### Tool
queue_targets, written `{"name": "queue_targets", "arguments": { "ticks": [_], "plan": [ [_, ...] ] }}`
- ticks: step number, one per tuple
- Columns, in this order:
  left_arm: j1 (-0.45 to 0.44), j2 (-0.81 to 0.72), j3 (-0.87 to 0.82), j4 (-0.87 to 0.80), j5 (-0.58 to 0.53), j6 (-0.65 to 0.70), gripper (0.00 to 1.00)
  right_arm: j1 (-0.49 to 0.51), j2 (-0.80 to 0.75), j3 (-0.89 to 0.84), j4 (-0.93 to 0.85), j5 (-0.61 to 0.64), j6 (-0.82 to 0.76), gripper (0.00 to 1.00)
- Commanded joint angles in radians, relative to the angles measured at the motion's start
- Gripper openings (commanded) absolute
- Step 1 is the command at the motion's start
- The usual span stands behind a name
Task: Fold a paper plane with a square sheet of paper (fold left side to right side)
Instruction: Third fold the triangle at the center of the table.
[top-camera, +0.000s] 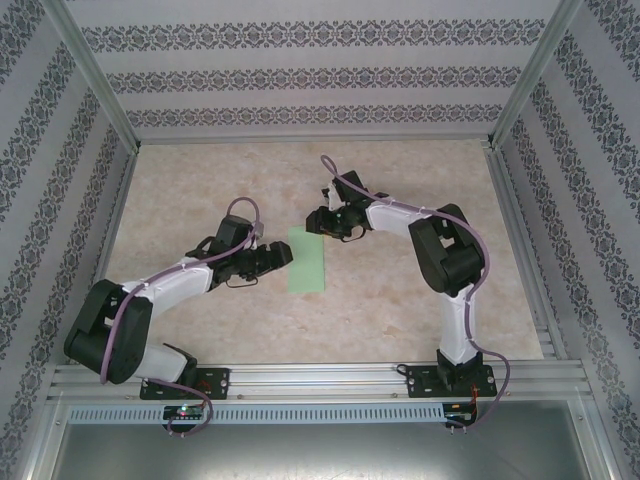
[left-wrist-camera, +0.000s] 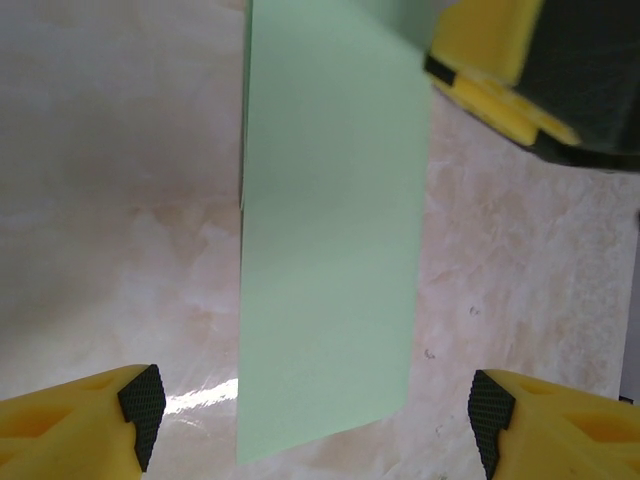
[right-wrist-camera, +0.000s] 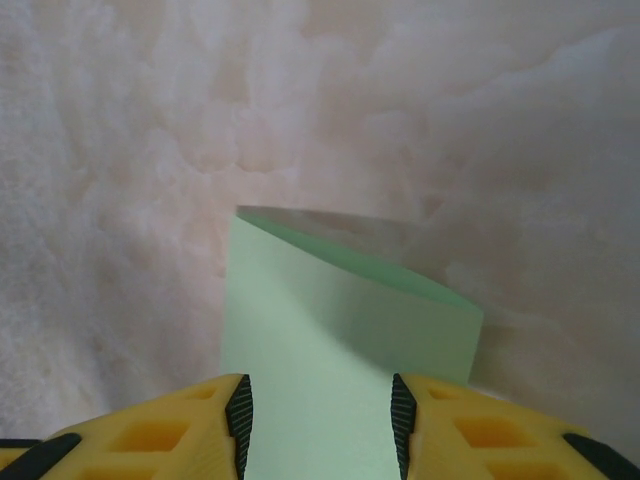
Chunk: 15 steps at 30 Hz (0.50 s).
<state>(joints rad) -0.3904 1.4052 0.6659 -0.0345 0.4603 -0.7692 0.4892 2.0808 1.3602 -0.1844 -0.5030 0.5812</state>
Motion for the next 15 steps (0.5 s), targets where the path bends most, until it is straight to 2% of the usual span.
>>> {"name": "queue_targets", "arguments": {
  "ticks": [1,10,15],
  "plan": [
    [0.014,0.029,0.045,0.020,0.018,0.003,0.82,0.013,0.031,0.025,-0.029,0.029,-0.005,0.43],
    [0.015,0.105,0.077,0.019,0.045,-0.007,0.81,0.015,0.066,0.028,-0.076,0.057,-0.048,0.39],
    [0.013,0.156,0.092,0.054,0.101,-0.021,0.75,0.014,0.063,0.031,-0.095,0.063,-0.068,0.34]
  ]
}}
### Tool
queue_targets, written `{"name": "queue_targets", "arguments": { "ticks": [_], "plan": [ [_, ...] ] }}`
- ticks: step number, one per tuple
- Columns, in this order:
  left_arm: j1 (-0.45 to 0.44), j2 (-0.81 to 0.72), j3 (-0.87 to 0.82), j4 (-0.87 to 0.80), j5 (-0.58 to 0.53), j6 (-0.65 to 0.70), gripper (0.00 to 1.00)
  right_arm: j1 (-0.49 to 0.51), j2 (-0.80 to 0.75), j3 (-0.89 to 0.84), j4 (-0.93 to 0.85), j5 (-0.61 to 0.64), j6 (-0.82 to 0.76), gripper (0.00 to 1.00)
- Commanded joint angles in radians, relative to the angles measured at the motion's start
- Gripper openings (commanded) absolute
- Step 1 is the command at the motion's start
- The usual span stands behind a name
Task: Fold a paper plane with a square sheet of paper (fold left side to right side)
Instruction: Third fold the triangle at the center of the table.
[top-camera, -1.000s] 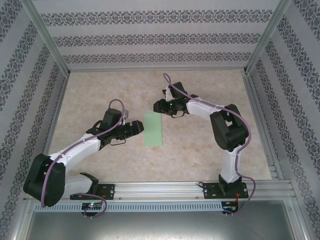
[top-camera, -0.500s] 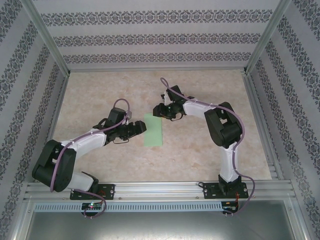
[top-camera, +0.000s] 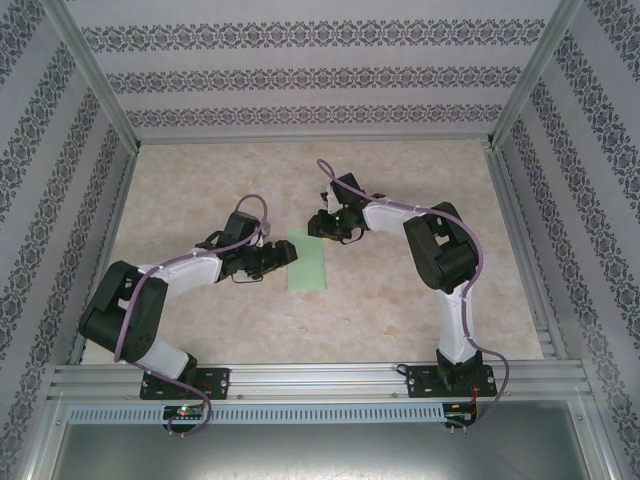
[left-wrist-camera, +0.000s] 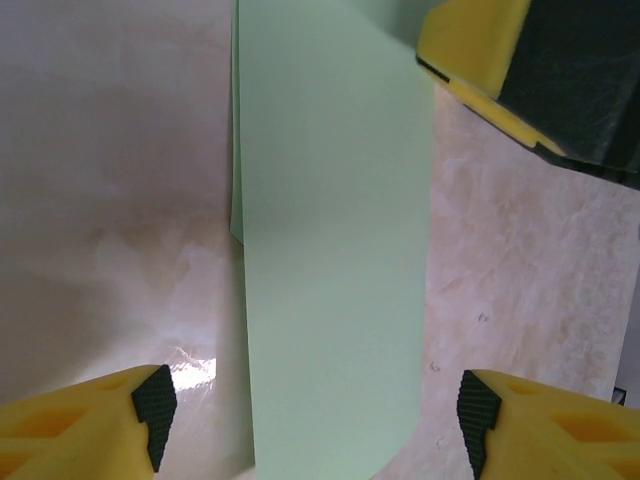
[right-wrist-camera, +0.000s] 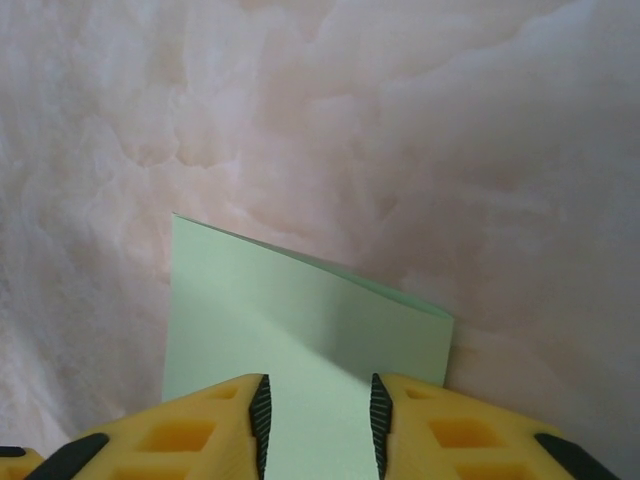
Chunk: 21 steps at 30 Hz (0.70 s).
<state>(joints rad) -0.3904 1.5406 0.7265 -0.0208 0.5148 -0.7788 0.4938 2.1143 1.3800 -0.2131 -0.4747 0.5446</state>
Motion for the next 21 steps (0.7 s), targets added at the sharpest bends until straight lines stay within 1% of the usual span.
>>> {"name": "queue_targets", "arguments": {
  "ticks": [1,3,5,7,10,21],
  "plan": [
    [0.012,0.030,0.030,0.057,0.058,-0.018,0.74,0.009,0.029,0.011,-0.063,0.036,-0.029,0.34],
    [0.012,0.050,0.031,0.084,0.081,-0.030,0.72,0.012,0.032,0.011,-0.059,0.032,-0.024,0.33],
    [0.011,0.072,0.054,0.058,0.085,-0.016,0.70,0.012,0.033,0.012,-0.062,0.032,-0.024,0.33],
    [0.009,0.078,0.055,0.048,0.073,-0.015,0.70,0.013,0.034,0.017,-0.066,0.037,-0.028,0.33],
    [0.010,0.090,0.048,0.073,0.086,-0.026,0.70,0.014,0.032,0.018,-0.074,0.039,-0.032,0.32],
    [0.005,0.136,0.062,0.059,0.097,-0.010,0.70,0.015,0.038,0.019,-0.070,0.031,-0.027,0.31]
  ]
}}
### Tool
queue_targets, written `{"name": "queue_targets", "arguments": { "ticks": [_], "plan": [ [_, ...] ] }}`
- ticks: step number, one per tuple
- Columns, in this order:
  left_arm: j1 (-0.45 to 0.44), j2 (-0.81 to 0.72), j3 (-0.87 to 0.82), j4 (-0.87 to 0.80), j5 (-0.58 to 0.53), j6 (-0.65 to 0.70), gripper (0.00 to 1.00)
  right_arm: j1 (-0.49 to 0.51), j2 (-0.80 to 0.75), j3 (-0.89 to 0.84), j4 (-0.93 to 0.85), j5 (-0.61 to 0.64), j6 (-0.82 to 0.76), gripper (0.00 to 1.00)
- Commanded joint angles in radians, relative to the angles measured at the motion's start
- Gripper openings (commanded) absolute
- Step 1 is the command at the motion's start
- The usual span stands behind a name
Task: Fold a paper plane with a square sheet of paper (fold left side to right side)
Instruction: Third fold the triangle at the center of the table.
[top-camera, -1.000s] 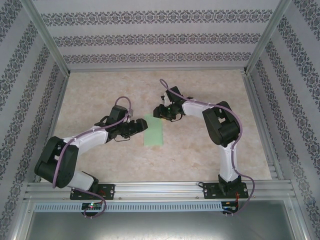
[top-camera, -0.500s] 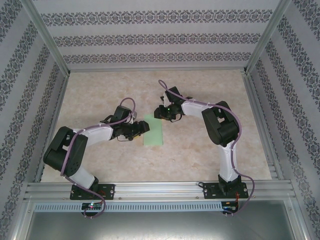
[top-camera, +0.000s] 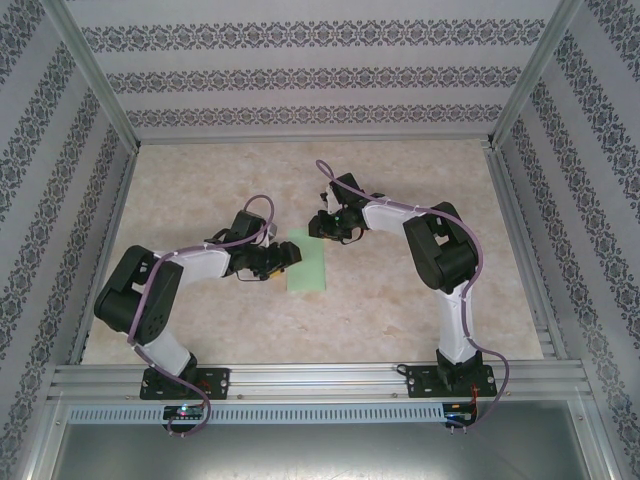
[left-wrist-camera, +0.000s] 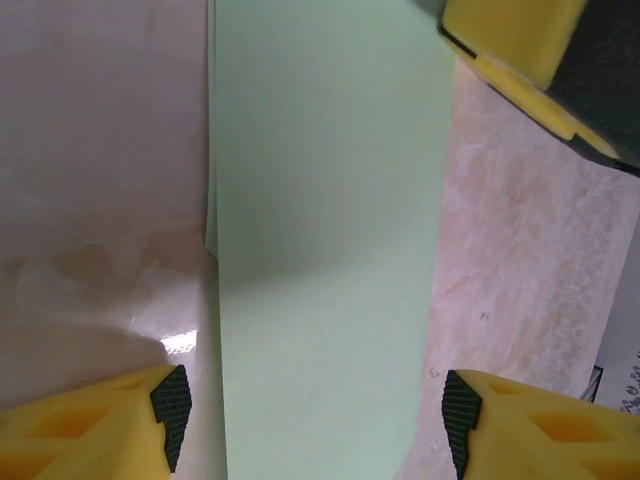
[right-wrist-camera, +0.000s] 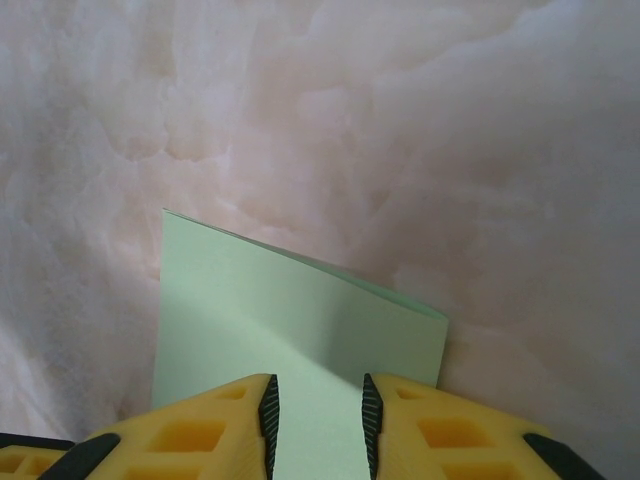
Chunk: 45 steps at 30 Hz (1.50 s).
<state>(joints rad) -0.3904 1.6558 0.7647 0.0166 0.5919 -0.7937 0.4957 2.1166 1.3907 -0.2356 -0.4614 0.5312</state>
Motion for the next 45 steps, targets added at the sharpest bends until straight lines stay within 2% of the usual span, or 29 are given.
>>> {"name": "queue_targets", "arguments": {
  "ticks": [1,6,11,14,18,24,29,36,40,45],
  "plan": [
    [0.003,0.030,0.024,0.029,0.025,-0.001,0.70,0.013,0.036,0.010,-0.047,0.015,-0.011,0.31],
    [-0.005,0.055,0.023,0.057,0.033,-0.013,0.69,0.017,0.034,0.011,-0.048,0.014,-0.010,0.31],
    [-0.014,0.070,0.031,0.073,0.044,-0.023,0.60,0.020,0.036,0.010,-0.048,0.014,-0.008,0.31],
    [-0.019,0.070,0.026,0.100,0.051,-0.042,0.58,0.020,0.039,0.011,-0.047,0.013,-0.007,0.31],
    [-0.022,0.049,0.038,0.043,0.013,-0.019,0.54,0.021,0.034,0.008,-0.050,0.020,-0.008,0.31],
    [-0.022,0.015,0.019,0.032,-0.003,-0.026,0.45,0.023,0.030,0.009,-0.052,0.025,-0.013,0.31],
    [-0.022,0.003,0.026,-0.004,-0.015,-0.019,0.32,0.023,0.023,0.002,-0.033,0.021,-0.017,0.32],
    [-0.028,0.004,0.018,-0.003,-0.014,-0.042,0.10,0.020,-0.017,-0.012,0.048,0.014,-0.034,0.43],
    [-0.031,-0.002,0.003,0.014,-0.019,-0.074,0.05,0.011,-0.091,-0.047,0.101,0.048,-0.073,0.52],
    [-0.036,-0.010,0.013,-0.006,-0.017,-0.088,0.03,0.004,-0.309,-0.240,0.177,0.142,-0.169,0.60]
  ]
}}
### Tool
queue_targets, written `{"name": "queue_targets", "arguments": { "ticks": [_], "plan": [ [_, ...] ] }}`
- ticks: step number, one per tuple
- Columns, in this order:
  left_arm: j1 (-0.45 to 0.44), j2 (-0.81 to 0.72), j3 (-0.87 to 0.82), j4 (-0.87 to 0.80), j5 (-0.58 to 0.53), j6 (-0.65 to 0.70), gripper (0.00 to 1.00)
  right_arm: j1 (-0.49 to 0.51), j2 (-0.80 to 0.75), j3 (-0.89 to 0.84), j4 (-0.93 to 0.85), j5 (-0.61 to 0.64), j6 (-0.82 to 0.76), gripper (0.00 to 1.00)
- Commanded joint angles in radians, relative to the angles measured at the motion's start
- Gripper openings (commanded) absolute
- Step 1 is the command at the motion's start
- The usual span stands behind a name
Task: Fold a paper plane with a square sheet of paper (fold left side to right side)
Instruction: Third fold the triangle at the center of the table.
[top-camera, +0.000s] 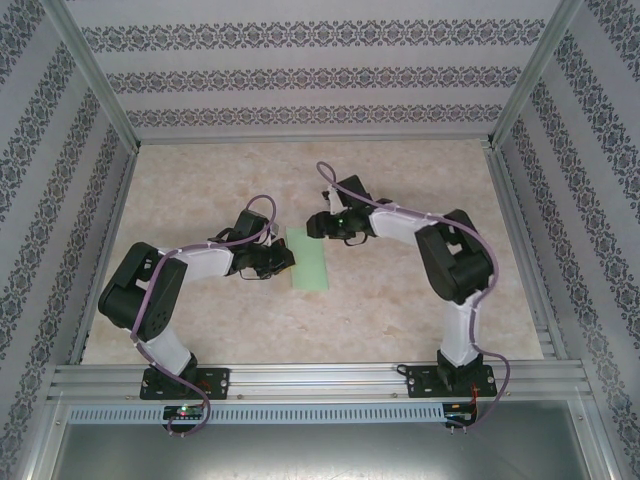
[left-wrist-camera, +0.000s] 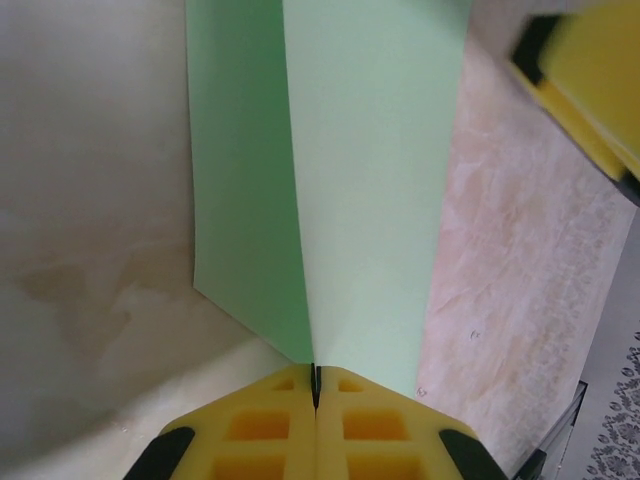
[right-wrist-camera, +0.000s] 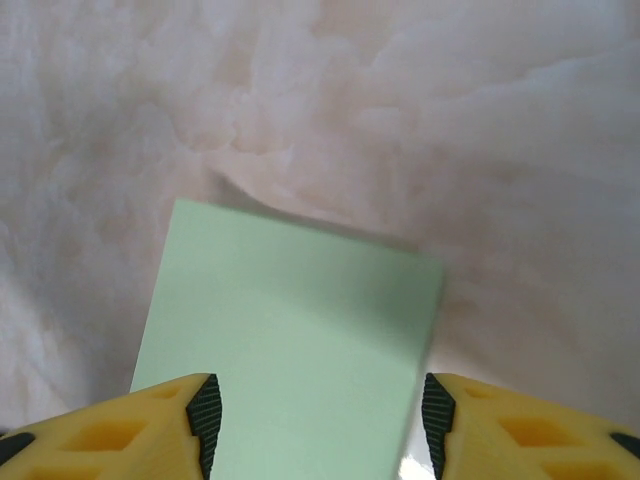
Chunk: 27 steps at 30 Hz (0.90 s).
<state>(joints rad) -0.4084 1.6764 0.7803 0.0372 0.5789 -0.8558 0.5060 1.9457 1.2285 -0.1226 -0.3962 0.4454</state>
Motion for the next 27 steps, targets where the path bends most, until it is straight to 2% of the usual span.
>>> {"name": "queue_targets", "arguments": {
  "ticks": [1,4,6,13,18,27],
  "plan": [
    [-0.018,-0.036,-0.005,-0.021,-0.003,-0.030,0.03,-0.005,-0.182,-0.126,0.087,0.087,-0.105,0.61],
    [-0.020,-0.039,0.001,-0.033,0.007,-0.034,0.02,0.018,-0.327,-0.292,0.137,0.111,-0.155,0.61],
    [-0.021,-0.043,0.008,-0.051,0.003,-0.031,0.01,0.067,-0.412,-0.387,0.154,0.168,-0.200,0.63],
    [-0.020,-0.050,0.010,-0.064,0.001,-0.035,0.00,0.324,-0.593,-0.600,0.238,0.387,-0.341,0.72],
    [-0.020,-0.042,0.024,-0.077,0.007,-0.024,0.00,0.456,-0.568,-0.606,0.216,0.489,-0.452,0.74],
    [-0.027,-0.066,0.012,-0.078,-0.004,-0.035,0.00,0.577,-0.396,-0.517,0.230,0.609,-0.589,0.74]
  ]
}}
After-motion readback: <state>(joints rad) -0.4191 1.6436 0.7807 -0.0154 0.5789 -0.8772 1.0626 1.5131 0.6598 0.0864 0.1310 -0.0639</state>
